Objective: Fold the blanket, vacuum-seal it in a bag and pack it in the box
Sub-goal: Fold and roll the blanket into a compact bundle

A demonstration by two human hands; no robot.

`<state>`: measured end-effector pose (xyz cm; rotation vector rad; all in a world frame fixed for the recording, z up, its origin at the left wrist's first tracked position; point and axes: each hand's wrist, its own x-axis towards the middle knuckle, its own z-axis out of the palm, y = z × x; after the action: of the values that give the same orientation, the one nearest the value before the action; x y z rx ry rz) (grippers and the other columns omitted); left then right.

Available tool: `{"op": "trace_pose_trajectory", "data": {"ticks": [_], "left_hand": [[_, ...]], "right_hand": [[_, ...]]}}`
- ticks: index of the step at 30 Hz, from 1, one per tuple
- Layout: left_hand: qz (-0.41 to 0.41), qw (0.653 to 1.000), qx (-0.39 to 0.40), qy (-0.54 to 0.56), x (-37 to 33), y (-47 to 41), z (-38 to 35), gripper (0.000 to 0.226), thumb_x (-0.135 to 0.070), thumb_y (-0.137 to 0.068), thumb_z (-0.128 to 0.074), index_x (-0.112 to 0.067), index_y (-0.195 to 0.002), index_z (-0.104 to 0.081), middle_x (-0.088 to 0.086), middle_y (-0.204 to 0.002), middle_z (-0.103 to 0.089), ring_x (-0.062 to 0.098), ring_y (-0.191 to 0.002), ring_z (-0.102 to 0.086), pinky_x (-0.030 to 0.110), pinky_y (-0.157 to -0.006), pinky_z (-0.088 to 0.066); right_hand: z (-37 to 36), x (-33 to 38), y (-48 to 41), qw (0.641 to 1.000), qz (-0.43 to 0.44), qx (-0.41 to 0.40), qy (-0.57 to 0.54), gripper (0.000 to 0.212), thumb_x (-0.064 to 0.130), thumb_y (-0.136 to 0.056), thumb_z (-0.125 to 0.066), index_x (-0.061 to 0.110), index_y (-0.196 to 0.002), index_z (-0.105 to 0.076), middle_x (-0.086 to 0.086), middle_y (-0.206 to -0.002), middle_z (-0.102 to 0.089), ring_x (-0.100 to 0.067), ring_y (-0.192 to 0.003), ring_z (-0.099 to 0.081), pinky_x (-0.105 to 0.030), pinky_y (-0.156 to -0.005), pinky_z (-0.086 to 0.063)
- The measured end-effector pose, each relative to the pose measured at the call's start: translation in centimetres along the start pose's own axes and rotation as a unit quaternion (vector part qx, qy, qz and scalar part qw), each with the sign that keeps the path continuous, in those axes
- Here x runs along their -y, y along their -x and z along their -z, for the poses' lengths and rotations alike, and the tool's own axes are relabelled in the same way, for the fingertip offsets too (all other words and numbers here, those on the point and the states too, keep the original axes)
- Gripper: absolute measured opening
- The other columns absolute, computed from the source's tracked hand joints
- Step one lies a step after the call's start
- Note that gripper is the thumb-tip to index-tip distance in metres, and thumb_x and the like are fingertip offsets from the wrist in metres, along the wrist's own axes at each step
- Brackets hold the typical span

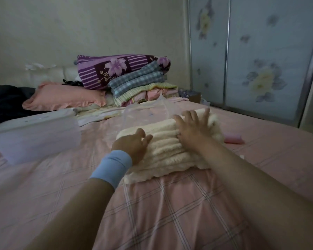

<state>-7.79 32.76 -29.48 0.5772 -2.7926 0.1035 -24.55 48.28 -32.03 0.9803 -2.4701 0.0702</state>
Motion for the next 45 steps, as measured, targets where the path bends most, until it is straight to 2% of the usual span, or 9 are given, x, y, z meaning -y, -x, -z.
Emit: {"op": "trace_pose_trajectory", "data": {"ticks": [3, 6, 10, 13, 18, 26, 33, 38, 45], "left_hand": [[0.038, 0.998, 0.051, -0.016, 0.3, -4.8, 2.0, 0.037, -0.046, -0.100, -0.032, -0.024, -0.124, -0.050, 0.005, -0.111, -0.068, 0.029, -0.096, -0.062, 0.038, -0.084, -0.050], [0.036, 0.995, 0.018, -0.095, -1.6, -6.8, 0.5, 0.053, -0.058, -0.096, -0.029, -0.021, -0.119, -0.060, 0.006, -0.119, -0.061, 0.029, -0.110, -0.054, 0.041, -0.091, -0.040], [0.027, 0.995, -0.035, -0.084, -2.0, -5.7, -3.9, 0.063, -0.070, -0.087, -0.018, -0.037, -0.139, -0.030, 0.000, -0.148, -0.033, 0.030, -0.137, -0.026, 0.064, -0.107, -0.017], [0.047, 0.998, 0.040, -0.017, 0.2, -6.4, -5.1, 0.073, -0.087, -0.075, -0.007, -0.061, -0.142, 0.004, -0.013, -0.161, -0.002, 0.033, -0.148, 0.002, 0.073, -0.107, 0.000], [0.043, 0.994, 0.096, 0.041, 1.2, -7.4, -6.8, 0.090, -0.100, -0.057, -0.010, -0.065, -0.140, -0.005, -0.015, -0.160, -0.007, 0.033, -0.148, -0.002, 0.067, -0.111, -0.011], [0.065, 0.993, 0.006, 0.095, 1.8, -8.1, -10.8, 0.088, -0.098, -0.061, -0.013, -0.058, -0.140, -0.021, -0.016, -0.153, -0.028, 0.026, -0.144, -0.020, 0.057, -0.109, -0.027], [0.051, 0.991, -0.002, 0.122, 1.9, -7.0, -9.8, 0.087, -0.093, -0.066, -0.020, -0.050, -0.142, -0.020, -0.013, -0.159, -0.011, 0.023, -0.147, -0.008, 0.061, -0.112, -0.017], [0.058, 0.994, -0.007, 0.091, 1.6, -5.4, -6.5, 0.076, -0.084, -0.074, -0.029, -0.045, -0.139, -0.031, -0.004, -0.152, -0.018, 0.028, -0.140, -0.016, 0.059, -0.111, -0.019], [0.058, 0.990, 0.070, 0.108, 2.8, -6.5, -3.4, 0.068, -0.072, -0.089, -0.025, -0.041, -0.149, -0.021, -0.004, -0.160, -0.017, 0.024, -0.146, -0.014, 0.055, -0.116, -0.012]], "right_hand": [[-1.1, -1.2, 0.7, 0.994, -0.025, 0.088, -0.052, 0.065, 0.054, -0.097, -0.026, 0.051, -0.154, 0.005, -0.008, -0.168, 0.014, -0.033, -0.153, 0.014, -0.077, -0.108, 0.005], [-1.0, -2.7, 0.6, 0.972, -0.060, 0.199, -0.109, 0.064, 0.068, -0.093, -0.023, 0.060, -0.150, 0.006, -0.004, -0.169, 0.001, -0.033, -0.154, -0.001, -0.069, -0.114, -0.011], [1.2, -4.1, -3.3, 0.945, -0.050, 0.293, -0.139, 0.083, 0.091, -0.075, -0.029, 0.054, -0.148, -0.033, 0.003, -0.162, -0.033, -0.031, -0.144, -0.035, -0.059, -0.117, -0.022], [1.3, -2.5, -3.7, 0.975, -0.050, 0.211, -0.051, 0.103, 0.105, -0.059, -0.014, 0.052, -0.143, -0.039, -0.004, -0.152, -0.043, -0.035, -0.140, -0.037, -0.081, -0.104, 0.003], [-4.1, -1.6, -1.2, 0.976, -0.082, 0.169, -0.112, 0.099, 0.107, -0.056, -0.008, 0.066, -0.146, 0.006, 0.001, -0.166, 0.021, -0.034, -0.151, 0.021, -0.081, -0.104, 0.005], [-8.0, -1.6, -1.9, 0.967, -0.119, 0.155, -0.163, 0.097, 0.106, -0.060, -0.015, 0.064, -0.146, -0.007, 0.012, -0.167, -0.006, -0.026, -0.154, 0.007, -0.071, -0.111, -0.012], [-6.9, -1.3, -1.3, 0.971, -0.117, 0.147, -0.146, 0.096, 0.105, -0.060, -0.010, 0.064, -0.147, -0.003, 0.009, -0.168, -0.001, -0.028, -0.154, 0.013, -0.073, -0.112, -0.008], [-3.1, -1.3, -1.7, 0.973, -0.086, 0.207, -0.063, 0.095, 0.101, -0.067, -0.010, 0.059, -0.151, -0.003, 0.000, -0.169, 0.009, -0.034, -0.152, 0.021, -0.075, -0.105, 0.019], [1.3, 2.6, -4.7, 0.961, -0.001, 0.238, -0.140, 0.066, 0.075, -0.091, -0.024, 0.060, -0.150, 0.001, 0.006, -0.169, 0.010, -0.027, -0.155, 0.011, -0.074, -0.111, 0.007]]}}
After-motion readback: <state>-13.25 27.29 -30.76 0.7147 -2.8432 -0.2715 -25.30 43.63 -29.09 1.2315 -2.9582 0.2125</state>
